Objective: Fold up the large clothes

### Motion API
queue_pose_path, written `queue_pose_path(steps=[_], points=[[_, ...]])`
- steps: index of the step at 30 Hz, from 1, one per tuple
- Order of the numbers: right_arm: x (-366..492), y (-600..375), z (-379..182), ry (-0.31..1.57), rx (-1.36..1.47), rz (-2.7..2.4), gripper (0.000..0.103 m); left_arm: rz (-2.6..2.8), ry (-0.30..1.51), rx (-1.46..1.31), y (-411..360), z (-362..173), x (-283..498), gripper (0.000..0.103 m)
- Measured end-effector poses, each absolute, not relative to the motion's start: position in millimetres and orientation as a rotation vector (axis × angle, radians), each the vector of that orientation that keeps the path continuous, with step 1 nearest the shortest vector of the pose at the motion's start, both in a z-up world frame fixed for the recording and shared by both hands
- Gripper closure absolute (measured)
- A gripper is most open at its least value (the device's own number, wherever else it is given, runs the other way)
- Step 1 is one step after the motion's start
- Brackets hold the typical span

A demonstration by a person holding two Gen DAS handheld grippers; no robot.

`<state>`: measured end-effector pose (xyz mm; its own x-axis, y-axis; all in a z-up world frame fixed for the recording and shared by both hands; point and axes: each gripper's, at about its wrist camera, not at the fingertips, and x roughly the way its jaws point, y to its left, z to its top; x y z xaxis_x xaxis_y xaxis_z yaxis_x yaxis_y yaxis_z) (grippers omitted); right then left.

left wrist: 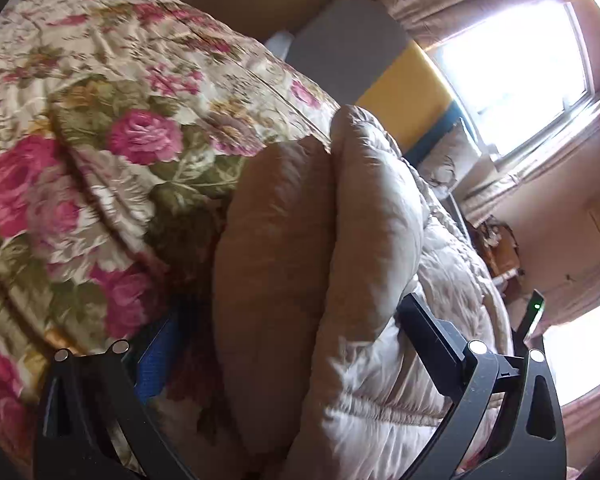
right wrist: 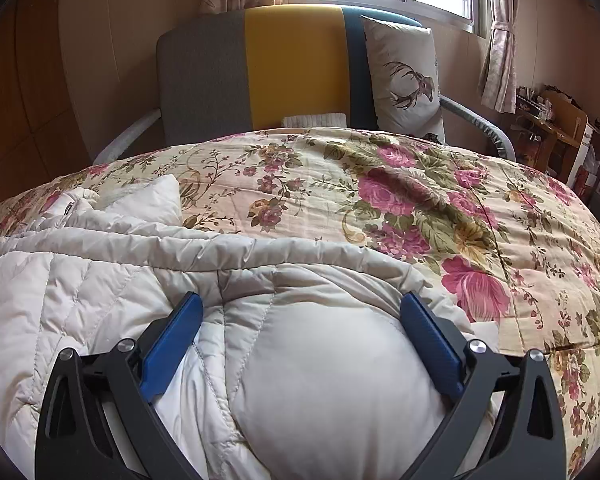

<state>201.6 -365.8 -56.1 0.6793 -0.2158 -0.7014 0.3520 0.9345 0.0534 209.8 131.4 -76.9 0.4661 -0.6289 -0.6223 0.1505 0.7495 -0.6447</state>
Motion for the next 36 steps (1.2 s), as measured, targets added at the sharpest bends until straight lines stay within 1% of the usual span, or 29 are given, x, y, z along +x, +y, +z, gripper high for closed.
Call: queue_pose_path(steps=[1,2,3,6,7,9,11,12,15,16,18,21,22,24,26,27,29,34,36], points=[[202,-366,-56,0.760,0.190,-0.321,0.004,-0.544,0.991,-0.557,128,-76,212,0.017],[201,-366,-56,0.760,0.189,-0.323,0.004,-0.571,0.995,-0.555,125,-75,213,0.027],[201,-365,-55,0.760,0.188,-0.325,0.004,-0.585,1.006,-0.560,122,-76,215,0.033],[201,-365,-55,0.758,0.187,-0.328,0.003,-0.599,1.004,-0.566,123,-81,216,0.042],[201,-365,-55,0.759,0.187,-0.328,0.003,-0.607,1.003,-0.583,125,-84,217,0.042],[201,-365,-55,0.758,0.186,-0.329,0.003,-0.611,0.997,-0.618,129,-89,215,0.041],[201,-365,-55,0.761,0.187,-0.329,0.003,-0.607,0.987,-0.600,126,-90,215,0.037],[201,-364,-54,0.767,0.186,-0.329,0.003,-0.605,0.988,-0.582,125,-89,215,0.035],[189,-354,-38,0.774,0.154,-0.349,0.003,-0.575,1.005,-0.543,122,-81,216,0.025],[180,-347,-29,0.745,0.145,-0.345,0.002,-0.577,1.008,-0.552,123,-81,217,0.024],[157,-326,-8,0.666,0.139,-0.289,0.002,-0.586,1.016,-0.583,125,-83,220,0.024],[131,-291,10,0.603,0.129,-0.217,0.002,-0.612,1.021,-0.625,126,-86,224,0.024],[125,-279,10,0.586,0.114,-0.194,0.002,-0.611,1.027,-0.626,125,-86,225,0.027],[124,-252,3,0.590,0.020,-0.178,0.002,-0.599,1.035,-0.623,124,-86,227,0.032],[134,-228,-23,0.652,-0.153,-0.231,0.002,-0.592,1.037,-0.635,125,-87,228,0.035],[138,-223,-37,0.681,-0.185,-0.236,0.002,-0.591,1.039,-0.644,126,-87,227,0.035],[140,-228,-53,0.677,-0.118,-0.226,0.002,-0.595,1.035,-0.643,127,-88,226,0.035],[138,-242,-58,0.673,-0.038,-0.190,0.002,-0.642,1.035,-0.590,118,-88,223,0.015],[135,-244,-58,0.659,-0.031,-0.189,0.002,-0.665,1.057,-0.565,112,-86,224,0.012]])
